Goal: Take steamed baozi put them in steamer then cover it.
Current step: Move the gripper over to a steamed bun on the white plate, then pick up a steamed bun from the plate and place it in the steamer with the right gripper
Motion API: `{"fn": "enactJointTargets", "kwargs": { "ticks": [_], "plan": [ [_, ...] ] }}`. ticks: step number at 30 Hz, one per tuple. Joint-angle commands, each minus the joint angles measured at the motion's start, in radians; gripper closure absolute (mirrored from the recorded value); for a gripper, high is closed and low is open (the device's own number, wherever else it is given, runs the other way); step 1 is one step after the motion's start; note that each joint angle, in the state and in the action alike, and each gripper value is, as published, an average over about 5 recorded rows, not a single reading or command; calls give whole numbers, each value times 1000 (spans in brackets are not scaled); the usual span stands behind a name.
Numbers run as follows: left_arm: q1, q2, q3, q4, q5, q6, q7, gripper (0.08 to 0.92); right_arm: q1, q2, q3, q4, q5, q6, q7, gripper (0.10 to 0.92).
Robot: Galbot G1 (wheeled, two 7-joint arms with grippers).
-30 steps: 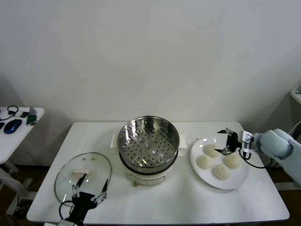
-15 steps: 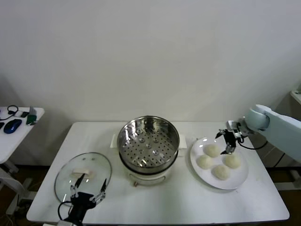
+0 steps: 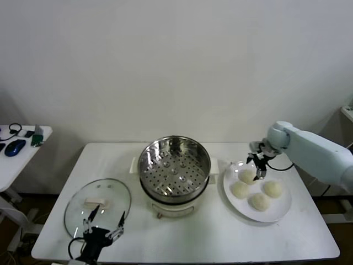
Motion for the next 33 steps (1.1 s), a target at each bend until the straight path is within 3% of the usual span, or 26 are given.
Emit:
{"fn": "enactJointTargets", "kwargs": {
  "ticks": [1, 16, 26, 33],
  "plan": [
    [-5, 3, 2, 12, 3, 2, 1, 177, -71, 54, 75, -97, -58, 8, 0, 208],
    [-18, 2, 1, 16, 4, 8, 0, 177, -60, 49, 115, -105, -56, 29, 3, 336],
    [-18, -6, 4, 10, 4, 6, -4, 177, 90, 7, -13, 23, 71, 47, -6, 346],
    [-13, -4, 3, 6, 7, -1, -7, 177, 440, 1, -261, 231, 194, 137, -16, 354]
  ]
}}
